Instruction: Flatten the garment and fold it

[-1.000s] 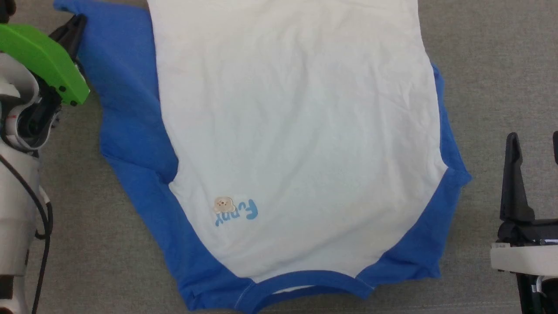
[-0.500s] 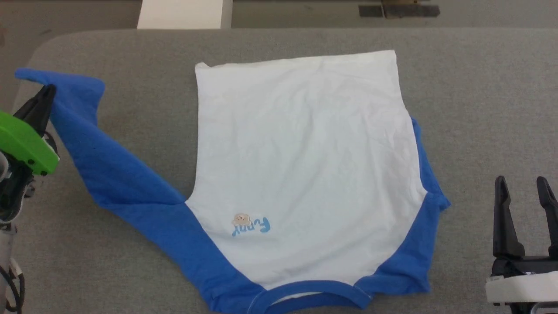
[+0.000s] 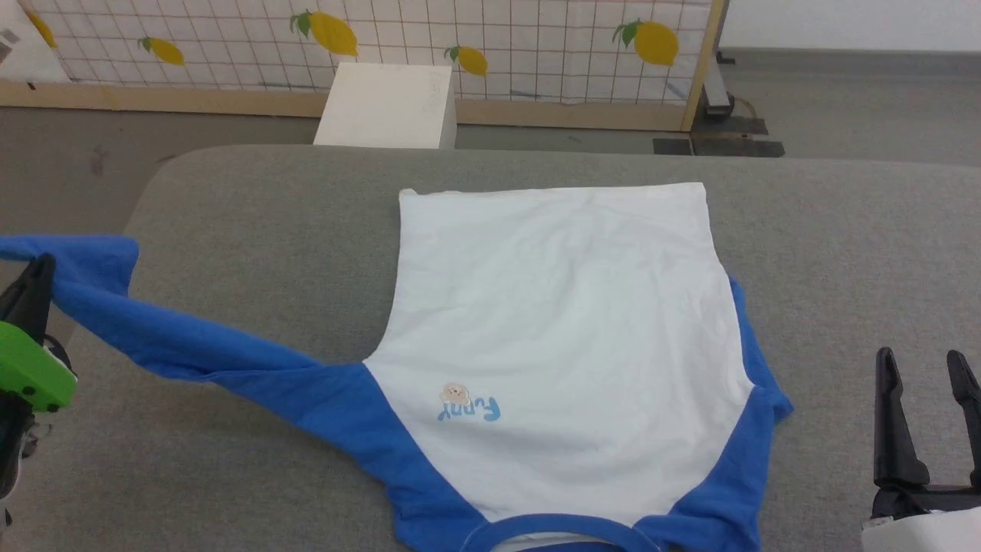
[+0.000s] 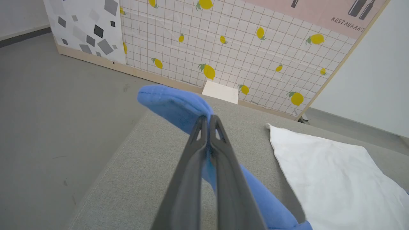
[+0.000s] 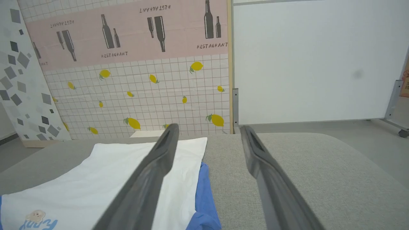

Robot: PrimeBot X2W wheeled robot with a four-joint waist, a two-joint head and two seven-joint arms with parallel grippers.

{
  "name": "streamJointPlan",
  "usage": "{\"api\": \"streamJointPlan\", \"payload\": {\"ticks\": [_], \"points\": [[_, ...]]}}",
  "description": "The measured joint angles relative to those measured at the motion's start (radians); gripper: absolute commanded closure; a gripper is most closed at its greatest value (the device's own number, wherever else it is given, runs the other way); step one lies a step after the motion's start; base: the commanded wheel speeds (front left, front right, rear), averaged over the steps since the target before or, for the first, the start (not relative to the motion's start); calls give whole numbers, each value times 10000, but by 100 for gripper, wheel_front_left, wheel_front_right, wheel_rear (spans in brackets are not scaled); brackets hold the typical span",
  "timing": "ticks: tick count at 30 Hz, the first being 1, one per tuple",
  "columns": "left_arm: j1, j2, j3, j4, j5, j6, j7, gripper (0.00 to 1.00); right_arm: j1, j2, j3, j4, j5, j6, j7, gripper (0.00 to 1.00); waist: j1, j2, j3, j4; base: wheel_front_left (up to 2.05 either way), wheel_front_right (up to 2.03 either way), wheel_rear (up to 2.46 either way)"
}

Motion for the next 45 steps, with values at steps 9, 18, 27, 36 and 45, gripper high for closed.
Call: {"api": "streamJointPlan", "payload": {"ticks": [9, 18, 27, 36, 45], "points": [[653, -188, -130, -947, 151, 558, -100, 100, 67, 2, 12, -35, 69, 0, 67, 0, 0, 0, -364, 236, 0, 0, 0], [546, -487, -1580, -2882, 1315, 629, -171, 100, 169, 2, -182, -54, 148, -2, 23, 0, 0, 0, -307, 284, 0, 0, 0], [-497, -1923, -4245, -3937, 3338, 782, -2, 100, 168, 2, -416, -284, 150, -2, 27, 0, 0, 0, -64, 384, 0, 0, 0], [-1229, -4006, -6679, -2117, 4727, 541, -846, 100, 94, 4, -506, -360, 148, -2, 27, 0, 0, 0, 338, 312, 0, 0, 0], [-1643, -5770, -8717, 1444, 5574, 27, -2031, 100, -151, 6, -389, -364, 140, 0, 27, 0, 0, 0, 711, 30, 0, 0, 0]]}}
